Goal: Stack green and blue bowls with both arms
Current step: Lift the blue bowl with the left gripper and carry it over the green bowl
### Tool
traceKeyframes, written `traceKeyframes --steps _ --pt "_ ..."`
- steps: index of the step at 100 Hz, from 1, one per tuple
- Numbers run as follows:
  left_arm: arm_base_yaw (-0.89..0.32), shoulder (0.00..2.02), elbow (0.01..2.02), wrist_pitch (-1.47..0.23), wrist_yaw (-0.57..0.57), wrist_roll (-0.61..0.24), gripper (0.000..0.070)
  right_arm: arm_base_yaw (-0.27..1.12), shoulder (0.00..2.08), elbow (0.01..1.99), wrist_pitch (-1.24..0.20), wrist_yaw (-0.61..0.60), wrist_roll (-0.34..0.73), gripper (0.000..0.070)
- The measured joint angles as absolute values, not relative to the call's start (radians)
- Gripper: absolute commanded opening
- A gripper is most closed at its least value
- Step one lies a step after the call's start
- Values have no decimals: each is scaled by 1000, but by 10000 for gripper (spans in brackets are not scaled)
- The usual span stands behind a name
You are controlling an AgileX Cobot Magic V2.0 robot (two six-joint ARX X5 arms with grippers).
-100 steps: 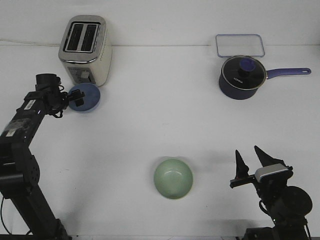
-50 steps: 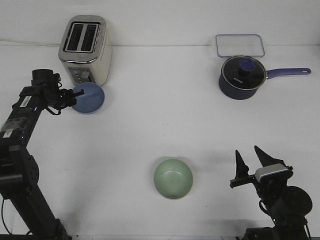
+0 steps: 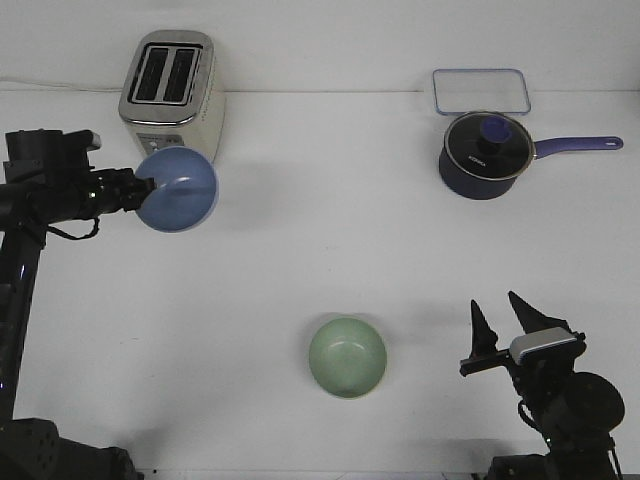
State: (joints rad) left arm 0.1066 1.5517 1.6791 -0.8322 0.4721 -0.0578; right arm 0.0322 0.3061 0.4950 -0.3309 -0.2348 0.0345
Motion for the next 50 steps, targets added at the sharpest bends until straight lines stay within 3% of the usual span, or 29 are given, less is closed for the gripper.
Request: traceKeyframes --steps 26,50 --pt "-142 1510 1673 -986 474 -14 13 32 306 495 -331 -234 35 398" --pt "-463 1510 1548 -908 456 -19 13 32 306 495 -330 -234 35 398"
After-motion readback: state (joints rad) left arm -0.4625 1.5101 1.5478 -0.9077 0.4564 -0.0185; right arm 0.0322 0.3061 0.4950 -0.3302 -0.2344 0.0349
